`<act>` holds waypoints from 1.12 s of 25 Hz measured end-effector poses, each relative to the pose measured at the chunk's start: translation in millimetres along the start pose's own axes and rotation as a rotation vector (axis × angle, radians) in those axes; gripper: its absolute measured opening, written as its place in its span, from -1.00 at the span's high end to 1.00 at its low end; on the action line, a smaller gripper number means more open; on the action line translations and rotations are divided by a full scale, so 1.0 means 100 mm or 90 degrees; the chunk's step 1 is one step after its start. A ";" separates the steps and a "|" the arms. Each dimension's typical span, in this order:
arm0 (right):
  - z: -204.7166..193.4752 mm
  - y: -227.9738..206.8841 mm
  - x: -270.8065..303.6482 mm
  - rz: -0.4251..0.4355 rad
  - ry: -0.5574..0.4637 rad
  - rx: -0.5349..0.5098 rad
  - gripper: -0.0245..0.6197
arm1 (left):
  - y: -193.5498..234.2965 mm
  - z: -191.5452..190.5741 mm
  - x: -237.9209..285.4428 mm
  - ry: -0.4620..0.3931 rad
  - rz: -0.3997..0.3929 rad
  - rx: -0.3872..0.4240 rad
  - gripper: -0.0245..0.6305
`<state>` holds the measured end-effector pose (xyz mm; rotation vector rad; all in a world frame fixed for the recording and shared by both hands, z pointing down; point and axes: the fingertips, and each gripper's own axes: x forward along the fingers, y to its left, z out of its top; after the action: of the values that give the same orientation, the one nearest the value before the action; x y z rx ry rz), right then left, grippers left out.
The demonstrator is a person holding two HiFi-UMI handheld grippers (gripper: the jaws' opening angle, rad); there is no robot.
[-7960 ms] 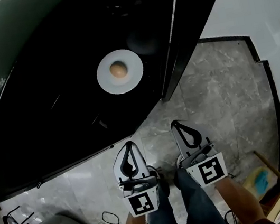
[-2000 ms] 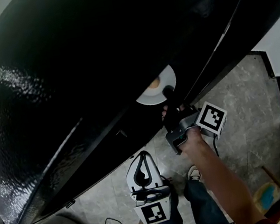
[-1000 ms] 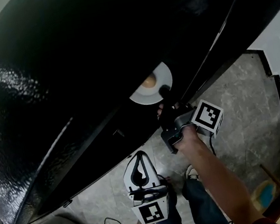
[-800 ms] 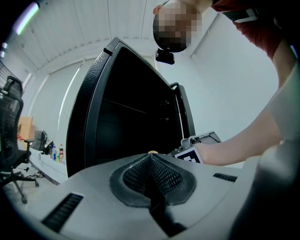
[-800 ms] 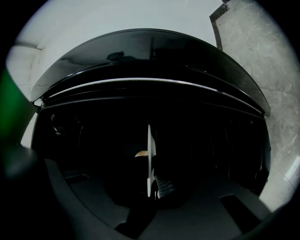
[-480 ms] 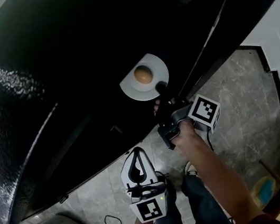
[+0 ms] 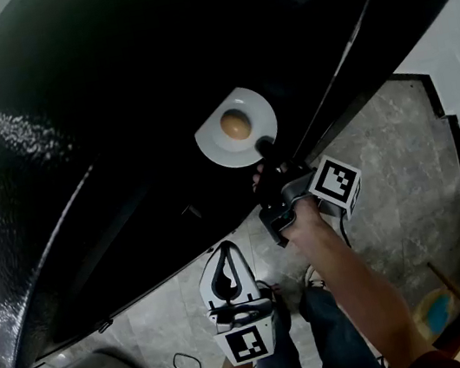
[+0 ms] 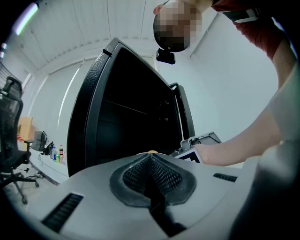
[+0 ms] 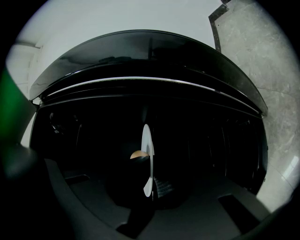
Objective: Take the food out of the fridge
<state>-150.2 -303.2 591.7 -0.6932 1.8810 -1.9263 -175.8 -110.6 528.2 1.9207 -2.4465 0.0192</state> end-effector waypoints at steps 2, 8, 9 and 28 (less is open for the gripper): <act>0.00 0.01 0.00 0.000 0.001 -0.002 0.83 | 0.00 0.01 0.00 0.000 0.000 0.001 0.88; -0.02 0.05 -0.01 0.003 0.008 -0.016 0.83 | 0.00 0.02 0.01 -0.004 0.001 0.001 0.89; -0.02 0.07 -0.01 0.004 0.009 -0.018 0.83 | 0.00 0.02 0.01 -0.004 0.001 0.001 0.89; -0.09 0.21 -0.39 -0.032 0.019 -0.008 0.83 | -0.15 0.09 -0.17 -0.017 -0.002 0.006 0.89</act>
<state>-125.4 -274.7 567.3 -0.7260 1.9116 -1.9675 -157.6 -97.7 518.8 1.9417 -2.4637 0.0059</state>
